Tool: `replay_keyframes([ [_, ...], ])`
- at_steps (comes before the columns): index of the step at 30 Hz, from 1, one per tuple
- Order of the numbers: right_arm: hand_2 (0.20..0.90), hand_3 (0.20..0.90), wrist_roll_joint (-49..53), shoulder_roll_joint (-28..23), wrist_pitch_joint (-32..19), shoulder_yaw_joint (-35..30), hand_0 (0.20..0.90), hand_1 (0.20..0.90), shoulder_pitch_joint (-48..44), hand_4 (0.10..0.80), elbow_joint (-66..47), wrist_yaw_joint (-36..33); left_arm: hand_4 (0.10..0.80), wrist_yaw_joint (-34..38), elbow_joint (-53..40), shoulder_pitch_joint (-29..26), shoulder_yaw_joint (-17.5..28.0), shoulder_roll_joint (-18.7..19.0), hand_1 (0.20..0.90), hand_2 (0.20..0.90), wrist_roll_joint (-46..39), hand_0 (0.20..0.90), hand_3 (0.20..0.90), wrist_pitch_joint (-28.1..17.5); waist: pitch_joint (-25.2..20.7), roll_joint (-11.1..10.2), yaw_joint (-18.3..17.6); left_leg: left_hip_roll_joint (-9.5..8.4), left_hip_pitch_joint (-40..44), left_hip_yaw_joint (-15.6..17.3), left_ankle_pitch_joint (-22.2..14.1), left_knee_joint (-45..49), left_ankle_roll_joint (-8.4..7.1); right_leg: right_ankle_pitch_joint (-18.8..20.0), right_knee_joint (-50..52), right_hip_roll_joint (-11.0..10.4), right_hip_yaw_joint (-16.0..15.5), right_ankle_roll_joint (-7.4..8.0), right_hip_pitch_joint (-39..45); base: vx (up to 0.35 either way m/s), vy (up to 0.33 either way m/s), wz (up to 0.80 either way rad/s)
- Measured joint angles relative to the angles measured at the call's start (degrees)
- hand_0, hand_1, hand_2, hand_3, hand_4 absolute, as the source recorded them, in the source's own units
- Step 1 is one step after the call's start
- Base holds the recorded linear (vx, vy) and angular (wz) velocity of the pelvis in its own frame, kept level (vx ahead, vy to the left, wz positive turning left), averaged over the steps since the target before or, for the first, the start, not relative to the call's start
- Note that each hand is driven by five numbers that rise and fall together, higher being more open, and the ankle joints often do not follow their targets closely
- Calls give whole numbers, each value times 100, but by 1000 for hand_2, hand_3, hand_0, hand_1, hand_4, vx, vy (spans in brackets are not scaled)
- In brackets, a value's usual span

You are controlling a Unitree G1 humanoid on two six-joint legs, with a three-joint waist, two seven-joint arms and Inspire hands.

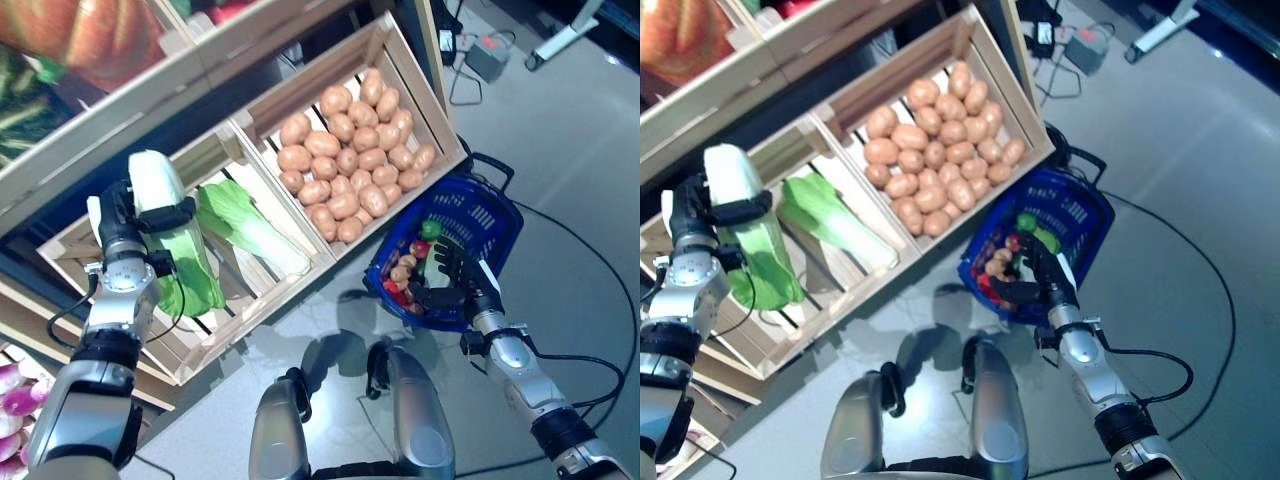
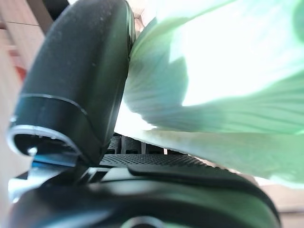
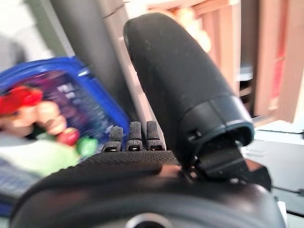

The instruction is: Put vegetables into the basket

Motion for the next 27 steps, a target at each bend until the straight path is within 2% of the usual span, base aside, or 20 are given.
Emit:
replay_keyframes([
  [3, 900, 900, -4, 128, -93, -46, 900, 900, 241, 800, -309, -8, 400, -253, -559, 630, 244, -286, 300, 300, 55, 300, 300, -125, -150, 186, 103, -76, 660, -8, 263, -769, -19, 57, -485, 35, -114, 73, 592, 93, -123, 15],
  [5, 900, 900, -3, 134, -98, -50, 900, 900, 437, 800, -409, 27, 400, -473, -777, 919, 332, -599, 300, 300, 34, 300, 300, -218, -535, 332, 207, -107, 889, -15, 424, -1271, -16, 121, -805, 68, -192, 119, 772, 37, -115, 14],
  [7, 900, 900, 75, 125, -86, -65, 900, 900, 465, 800, -414, 415, 400, -814, -1035, 1146, 358, -701, 300, 300, -119, 300, 300, -324, -797, 408, 240, -125, 1210, 6, 595, -1765, -4, 196, -1120, 104, -282, 154, 1044, 2, -86, 13],
  [10, 900, 900, 497, 90, 63, -74, 900, 900, 469, 800, -468, 1517, 400, -1335, -1291, 1173, 361, -877, 300, 300, -379, 300, 300, -552, -1206, 421, 255, -203, 1626, 22, 867, -2448, 16, 276, -1503, 131, -360, 255, 1355, 20, -83, 15],
  [14, 900, 900, 524, 90, 326, -61, 900, 900, 462, 800, -536, 2211, 400, -1934, -1737, 1173, 338, -1086, 300, 300, -728, 300, 300, -777, -1579, 435, 233, -212, 1987, 41, 1043, -2985, 76, 498, -2090, 242, -448, 387, 1755, 16, -63, 7],
  [16, 900, 900, 703, 92, 489, -61, 900, 900, 456, 800, -539, 2386, 400, -2123, -1853, 1172, 333, -1141, 300, 300, -844, 300, 300, -836, -1721, 432, 226, -218, 2018, 46, 1065, -3068, 108, 589, -2280, 271, -449, 433, 1833, 5, -59, 0],
  [21, 900, 900, 1256, 101, 1257, -56, 900, 900, 384, 800, -528, 2799, 400, -2755, -2154, 1171, 287, -1332, 300, 300, -1569, 300, 300, -913, -1944, 465, 222, -209, 2231, 85, 1185, -3437, 219, 1113, -3286, 447, -470, 558, 2306, -13, -46, -2],
  [27, 900, 900, 1660, 296, 1714, -44, 900, 900, 76, 800, -498, 2883, 400, -3221, -2189, 1125, 92, -1471, 300, 300, -2084, 300, 300, -906, -2030, 422, 220, -305, 2256, 109, 1270, -3615, 318, 1756, -4391, 530, -469, 639, 2721, -4, -63, -1],
])
